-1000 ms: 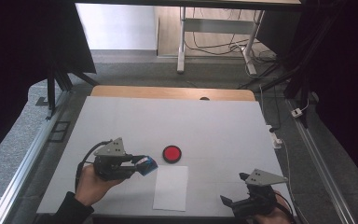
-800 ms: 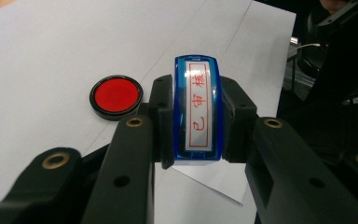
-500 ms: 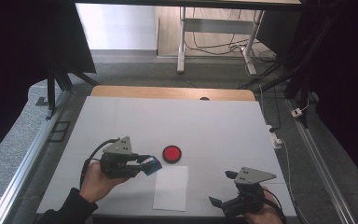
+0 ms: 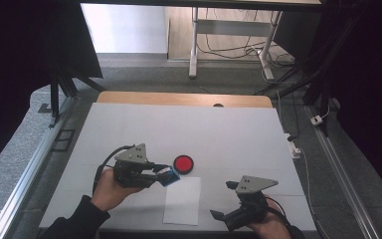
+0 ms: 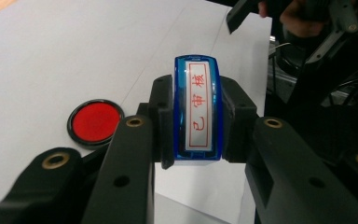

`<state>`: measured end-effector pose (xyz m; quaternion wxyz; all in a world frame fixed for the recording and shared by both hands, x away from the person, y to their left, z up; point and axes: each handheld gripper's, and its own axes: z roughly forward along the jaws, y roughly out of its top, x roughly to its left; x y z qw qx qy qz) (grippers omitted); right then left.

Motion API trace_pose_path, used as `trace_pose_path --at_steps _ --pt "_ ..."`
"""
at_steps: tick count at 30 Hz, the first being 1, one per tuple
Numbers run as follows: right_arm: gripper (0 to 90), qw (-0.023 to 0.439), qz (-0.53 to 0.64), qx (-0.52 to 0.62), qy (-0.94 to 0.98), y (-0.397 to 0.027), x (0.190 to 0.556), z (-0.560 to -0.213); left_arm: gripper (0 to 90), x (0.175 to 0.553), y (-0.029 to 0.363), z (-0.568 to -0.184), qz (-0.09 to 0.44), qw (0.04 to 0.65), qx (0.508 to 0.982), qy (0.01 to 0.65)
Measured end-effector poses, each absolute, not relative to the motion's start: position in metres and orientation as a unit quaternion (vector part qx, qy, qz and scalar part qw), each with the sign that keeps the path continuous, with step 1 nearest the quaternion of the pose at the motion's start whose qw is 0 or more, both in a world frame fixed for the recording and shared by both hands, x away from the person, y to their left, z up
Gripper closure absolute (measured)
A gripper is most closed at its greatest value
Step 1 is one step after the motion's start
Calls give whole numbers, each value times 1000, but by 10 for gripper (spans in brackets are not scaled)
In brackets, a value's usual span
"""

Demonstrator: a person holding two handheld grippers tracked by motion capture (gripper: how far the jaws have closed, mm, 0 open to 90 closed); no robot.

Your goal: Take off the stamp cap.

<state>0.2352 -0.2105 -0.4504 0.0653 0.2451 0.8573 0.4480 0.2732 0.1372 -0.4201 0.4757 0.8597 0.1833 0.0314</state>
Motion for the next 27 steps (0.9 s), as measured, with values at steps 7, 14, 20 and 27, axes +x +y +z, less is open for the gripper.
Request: trace_pose_path --at_steps 7,14,20,27 --pt "0 48 447 221 865 -193 241 -453 699 274 131 -420 21 479 863 157" --pt "0 18 456 205 866 -177 251 -455 700 276 125 -420 7 481 866 139" --pt "0 14 456 185 870 -165 254 -456 699 277 120 -420 -5 484 867 121" --pt "0 6 457 154 876 -148 260 -458 699 278 113 -420 -14 479 872 99"
